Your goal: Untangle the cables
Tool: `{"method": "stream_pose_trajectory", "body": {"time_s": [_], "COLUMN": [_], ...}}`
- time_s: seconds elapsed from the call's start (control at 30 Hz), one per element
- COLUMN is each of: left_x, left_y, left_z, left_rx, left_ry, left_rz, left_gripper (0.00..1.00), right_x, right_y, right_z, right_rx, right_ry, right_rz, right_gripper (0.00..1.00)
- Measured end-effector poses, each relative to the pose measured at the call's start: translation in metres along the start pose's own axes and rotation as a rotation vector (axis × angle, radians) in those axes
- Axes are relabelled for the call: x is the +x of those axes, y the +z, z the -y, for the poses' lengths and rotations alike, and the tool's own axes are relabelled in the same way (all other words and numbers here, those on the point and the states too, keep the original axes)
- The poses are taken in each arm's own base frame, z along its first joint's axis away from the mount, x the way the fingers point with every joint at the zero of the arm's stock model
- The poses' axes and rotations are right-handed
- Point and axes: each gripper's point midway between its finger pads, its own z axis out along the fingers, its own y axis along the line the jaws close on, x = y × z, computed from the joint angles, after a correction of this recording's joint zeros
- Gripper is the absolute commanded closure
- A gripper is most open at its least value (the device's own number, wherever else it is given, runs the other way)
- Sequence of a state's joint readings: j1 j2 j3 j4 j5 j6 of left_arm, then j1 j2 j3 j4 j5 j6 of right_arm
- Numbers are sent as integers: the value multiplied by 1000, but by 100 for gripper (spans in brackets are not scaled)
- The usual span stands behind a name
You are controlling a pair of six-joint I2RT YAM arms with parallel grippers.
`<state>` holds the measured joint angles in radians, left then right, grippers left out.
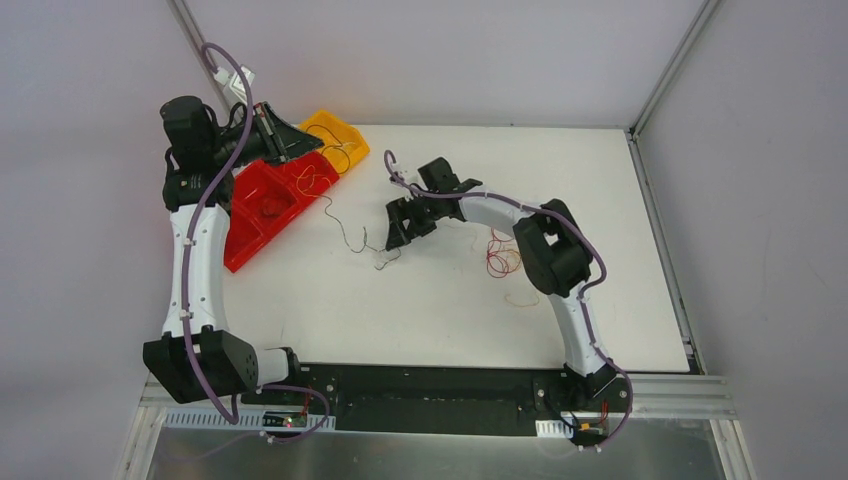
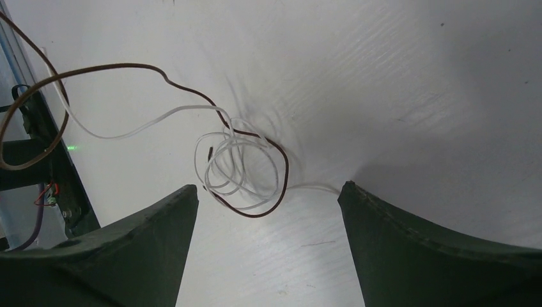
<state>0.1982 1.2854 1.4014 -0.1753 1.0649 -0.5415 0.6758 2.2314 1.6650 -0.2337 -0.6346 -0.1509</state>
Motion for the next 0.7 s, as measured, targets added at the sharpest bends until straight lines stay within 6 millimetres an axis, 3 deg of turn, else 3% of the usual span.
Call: {"method": "stream_pose_trajectory", "body": {"time_s": [0.37, 0.5, 0.6, 0.7], "left_x": [0, 0, 0, 0], "left_y": [-1, -1, -1, -1], "left_z": [0, 0, 0, 0], "left_rx": [-1, -1, 0, 0], "left_ry": [12, 13, 13, 17], "left_rz": [2, 2, 1, 1], "left_gripper": [100, 100, 100, 100], "right_x": [7, -6, -16, -14], "right_y": [6, 7, 13, 22], "right_z": [-22, -30, -28, -22], "right_rx": [-5, -5, 6, 16], "right_ry": [-40, -70, -102, -111], "right_rz": [-21, -6, 8, -14], "right_gripper": [15, 15, 19, 27]}}
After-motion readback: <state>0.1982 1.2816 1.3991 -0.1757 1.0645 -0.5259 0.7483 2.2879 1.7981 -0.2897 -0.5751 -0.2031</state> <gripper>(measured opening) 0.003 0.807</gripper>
